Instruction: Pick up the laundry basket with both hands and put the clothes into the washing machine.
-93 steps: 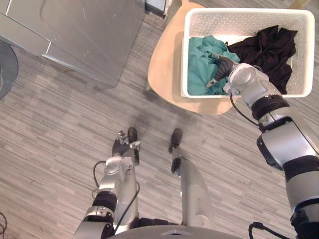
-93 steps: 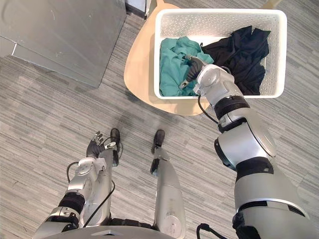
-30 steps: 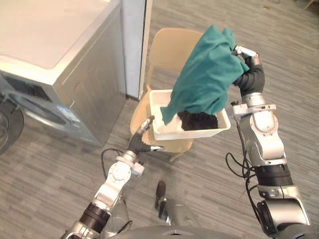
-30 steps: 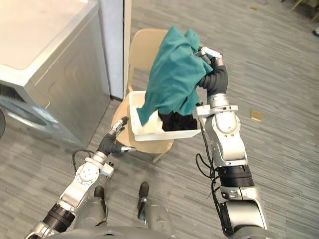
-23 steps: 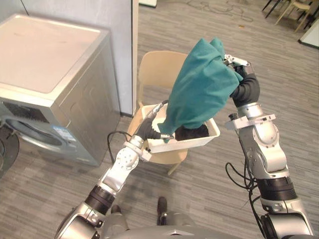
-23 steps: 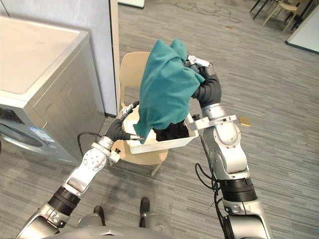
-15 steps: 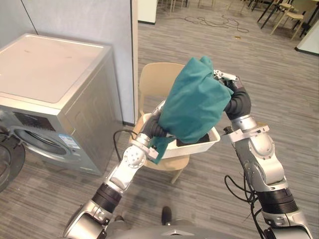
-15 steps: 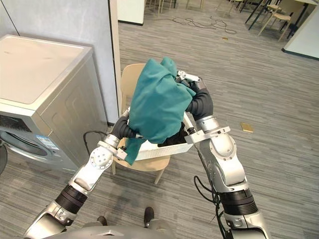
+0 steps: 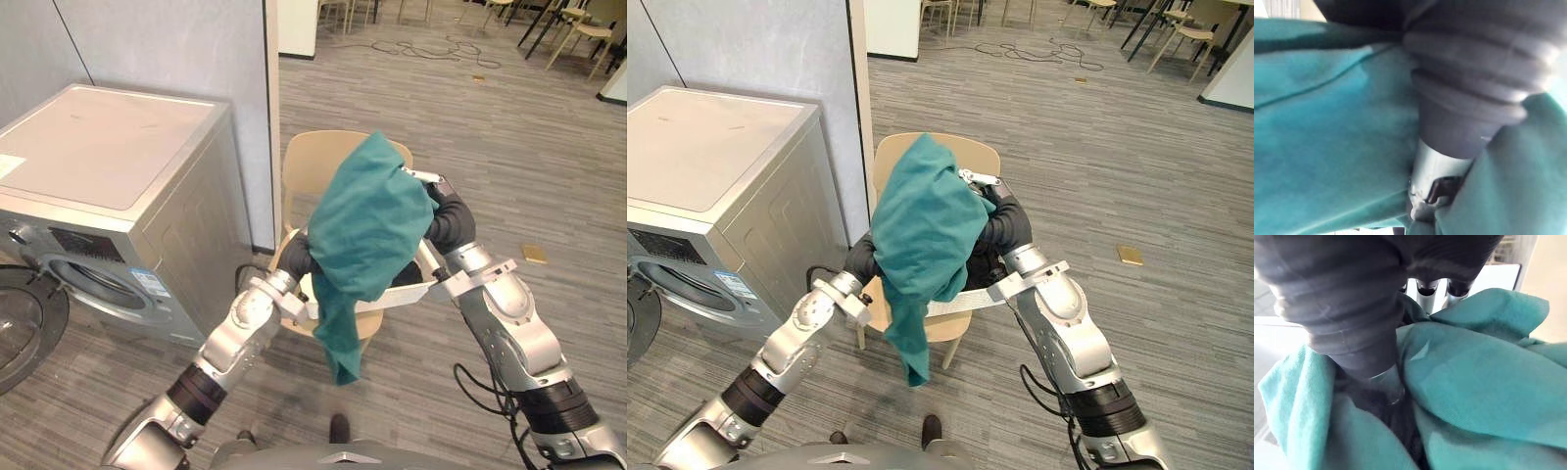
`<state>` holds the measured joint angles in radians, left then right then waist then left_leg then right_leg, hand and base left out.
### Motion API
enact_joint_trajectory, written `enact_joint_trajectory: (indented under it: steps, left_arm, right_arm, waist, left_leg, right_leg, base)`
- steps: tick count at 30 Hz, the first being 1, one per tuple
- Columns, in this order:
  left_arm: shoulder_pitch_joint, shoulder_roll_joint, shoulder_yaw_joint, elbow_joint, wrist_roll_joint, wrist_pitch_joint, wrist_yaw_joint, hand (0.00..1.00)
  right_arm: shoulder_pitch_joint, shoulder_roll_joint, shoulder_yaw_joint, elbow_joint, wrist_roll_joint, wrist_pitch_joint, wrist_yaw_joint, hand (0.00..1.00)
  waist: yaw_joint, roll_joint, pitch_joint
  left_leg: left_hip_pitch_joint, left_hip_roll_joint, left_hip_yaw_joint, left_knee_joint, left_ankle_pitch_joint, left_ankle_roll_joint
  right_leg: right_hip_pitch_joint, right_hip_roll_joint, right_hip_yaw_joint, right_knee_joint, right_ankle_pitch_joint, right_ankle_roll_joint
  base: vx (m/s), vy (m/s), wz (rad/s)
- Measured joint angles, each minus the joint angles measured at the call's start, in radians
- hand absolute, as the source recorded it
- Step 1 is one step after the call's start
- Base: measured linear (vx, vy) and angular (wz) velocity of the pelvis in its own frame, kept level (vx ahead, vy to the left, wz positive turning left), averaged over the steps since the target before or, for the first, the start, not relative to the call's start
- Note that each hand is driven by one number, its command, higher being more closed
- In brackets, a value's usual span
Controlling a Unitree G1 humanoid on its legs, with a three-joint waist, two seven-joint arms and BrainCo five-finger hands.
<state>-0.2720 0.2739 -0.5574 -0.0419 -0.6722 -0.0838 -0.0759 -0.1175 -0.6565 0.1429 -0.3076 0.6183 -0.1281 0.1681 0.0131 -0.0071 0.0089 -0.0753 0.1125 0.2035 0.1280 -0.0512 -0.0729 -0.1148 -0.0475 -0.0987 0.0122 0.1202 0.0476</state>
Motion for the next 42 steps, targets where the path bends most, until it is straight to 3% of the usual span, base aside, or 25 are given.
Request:
enact_joint_trajectory:
  steps: [1,3,6,7,12,18,19,27,37,42]
  left_arm:
    - [0.023,0.043,-0.001,-0.027,-0.098,0.0,-0.044,0.0]
    - [0.056,0.083,-0.004,-0.053,-0.186,0.0,-0.09,0.0]
    - [0.087,0.116,-0.004,-0.068,-0.257,0.0,-0.139,0.0]
    - [0.102,0.119,-0.003,-0.07,-0.268,-0.001,-0.149,1.0]
    - [0.158,0.087,-0.004,-0.098,-0.257,-0.004,-0.132,1.0]
    - [0.159,0.013,-0.005,-0.098,-0.16,-0.017,-0.052,1.0]
    - [0.159,0.008,-0.005,-0.098,-0.141,-0.021,-0.041,1.0]
    - [0.159,-0.032,0.015,-0.093,-0.04,-0.038,0.022,1.0]
    - [0.246,-0.111,0.207,-0.055,0.029,-0.038,0.075,1.0]
    - [0.333,-0.143,0.315,-0.055,0.047,-0.039,0.09,1.0]
  right_arm:
    - [0.003,-0.014,0.014,0.0,0.02,-0.001,0.007,1.0]
    - [0.019,-0.027,0.016,0.0,0.028,-0.005,0.023,1.0]
    - [0.028,-0.028,0.025,0.0,0.056,-0.006,0.043,1.0]
    - [0.028,-0.029,0.041,0.0,0.061,-0.011,0.044,1.0]
    - [0.028,-0.024,0.093,0.0,0.062,-0.016,0.047,1.0]
    - [0.028,-0.017,0.146,-0.025,0.063,-0.022,0.044,1.0]
    - [0.028,-0.015,0.156,-0.033,0.063,-0.022,0.044,0.0]
    - [0.037,0.019,0.172,-0.022,0.063,-0.012,0.04,0.0]
    - [0.082,0.049,0.207,0.068,0.042,0.035,0.039,0.0]
    - [0.075,0.111,0.208,0.09,0.041,0.043,0.037,0.0]
  waist:
    - [-0.001,0.004,-0.003]
    - [0.0,0.009,-0.007]
    - [-0.001,0.009,-0.008]
    - [0.0,0.009,-0.009]
    - [0.003,0.01,-0.01]
    - [0.016,0.01,-0.01]
    - [0.016,0.01,-0.01]
    - [0.022,0.009,-0.011]
    - [0.036,0.01,-0.024]
    - [0.059,0.012,-0.027]
  left_leg:
    - [0.014,-0.001,0.007,-0.01,0.0,0.0]
    - [0.022,-0.001,0.013,-0.012,-0.002,0.0]
    - [0.022,-0.003,0.017,-0.019,-0.001,0.0]
    - [0.025,-0.005,0.02,-0.028,0.001,0.0]
    - [0.029,-0.008,0.029,-0.03,0.002,0.001]
    - [0.039,-0.014,0.037,-0.044,0.006,0.004]
    - [0.04,-0.015,0.039,-0.045,0.006,0.004]
    - [0.043,-0.016,0.044,-0.046,0.006,0.005]
    - [0.047,-0.014,0.042,-0.04,0.004,0.005]
    - [0.021,0.01,0.02,0.055,-0.054,0.004]
  right_leg:
    - [0.009,0.0,0.005,-0.006,0.0,0.001]
    - [0.013,0.0,0.009,-0.007,-0.001,0.002]
    - [0.014,0.0,0.013,-0.019,0.001,0.01]
    - [0.014,0.0,0.016,-0.024,0.005,0.01]
    - [0.014,-0.001,0.028,-0.029,0.01,0.011]
    - [0.014,-0.005,0.035,-0.033,0.014,0.011]
    - [0.014,-0.005,0.037,-0.033,0.014,0.012]
    - [0.015,-0.005,0.042,-0.038,0.02,0.01]
    - [0.038,-0.004,0.042,-0.064,0.028,0.018]
    - [0.072,0.003,0.031,-0.064,0.02,0.019]
  base:
    - [0.01,0.011,-0.1]
    - [0.01,0.019,-0.08]
    - [0.0,0.012,-0.05]
    - [-0.01,0.011,-0.05]
    - [0.0,0.014,-0.05]
    - [0.0,0.008,-0.03]
    - [0.0,0.01,-0.05]
    - [0.0,0.001,0.0]
    - [0.0,0.0,0.0]
    - [-0.03,0.009,0.05]
